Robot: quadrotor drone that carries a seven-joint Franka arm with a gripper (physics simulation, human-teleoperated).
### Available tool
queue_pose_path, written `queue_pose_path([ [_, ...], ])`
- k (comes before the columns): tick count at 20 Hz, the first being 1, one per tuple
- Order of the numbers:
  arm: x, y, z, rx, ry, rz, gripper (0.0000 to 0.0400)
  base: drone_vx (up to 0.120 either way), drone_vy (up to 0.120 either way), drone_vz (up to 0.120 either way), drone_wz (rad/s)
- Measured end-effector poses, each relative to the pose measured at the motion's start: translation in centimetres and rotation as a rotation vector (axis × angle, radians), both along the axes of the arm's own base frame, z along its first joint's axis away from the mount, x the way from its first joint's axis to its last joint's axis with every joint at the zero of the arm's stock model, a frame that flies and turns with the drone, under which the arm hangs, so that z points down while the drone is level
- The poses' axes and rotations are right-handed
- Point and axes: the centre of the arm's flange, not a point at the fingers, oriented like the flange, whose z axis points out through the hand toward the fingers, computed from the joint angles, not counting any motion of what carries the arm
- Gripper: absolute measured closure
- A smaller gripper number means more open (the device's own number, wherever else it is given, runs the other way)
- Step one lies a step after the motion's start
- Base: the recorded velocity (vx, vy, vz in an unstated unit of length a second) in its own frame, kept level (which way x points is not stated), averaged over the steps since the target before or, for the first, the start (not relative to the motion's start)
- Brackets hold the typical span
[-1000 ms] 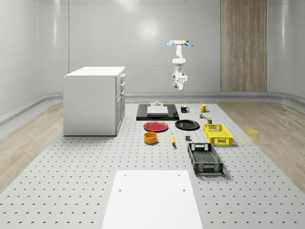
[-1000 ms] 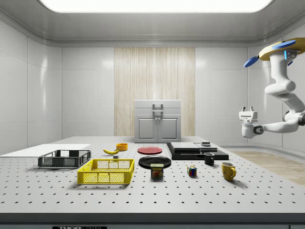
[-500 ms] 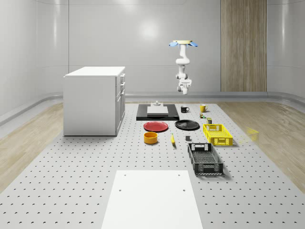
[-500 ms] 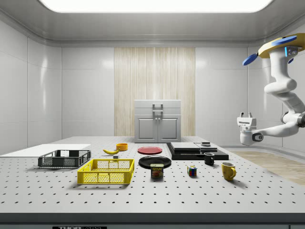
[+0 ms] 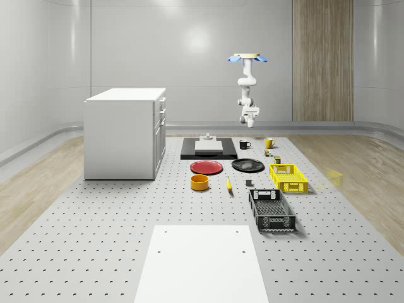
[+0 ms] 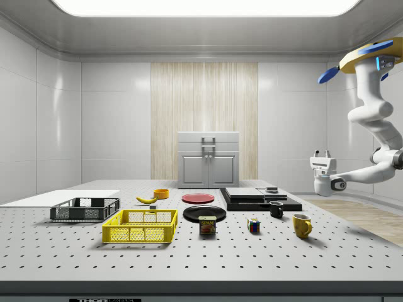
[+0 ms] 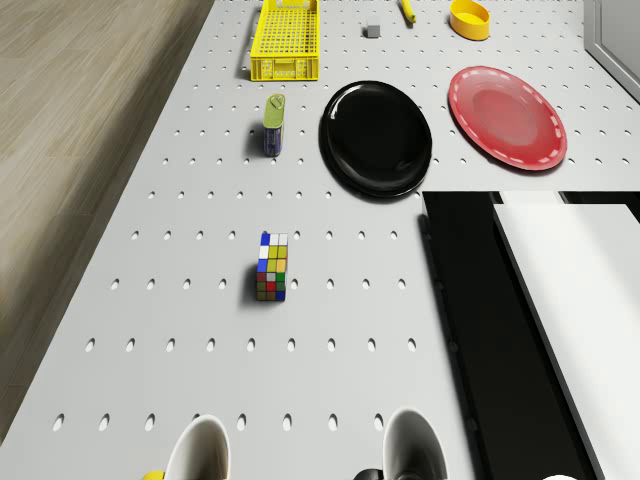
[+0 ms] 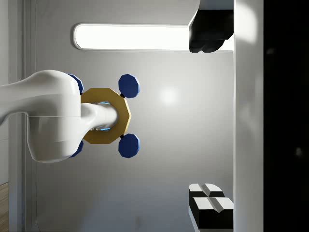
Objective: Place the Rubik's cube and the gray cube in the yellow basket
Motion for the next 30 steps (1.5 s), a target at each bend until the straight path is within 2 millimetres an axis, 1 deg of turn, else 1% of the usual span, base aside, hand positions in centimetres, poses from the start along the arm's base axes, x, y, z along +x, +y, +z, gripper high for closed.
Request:
queue_pose_path([
  [19, -0.13, 0.05, 0.12, -0.005, -0.014, 0.000, 0.0000, 0.120, 0.118, 0.000, 0.000],
  [30, -0.21, 0.33, 0.12, -0.033, -0.023, -0.001, 0.0000, 0.120, 0.000, 0.000, 0.000],
])
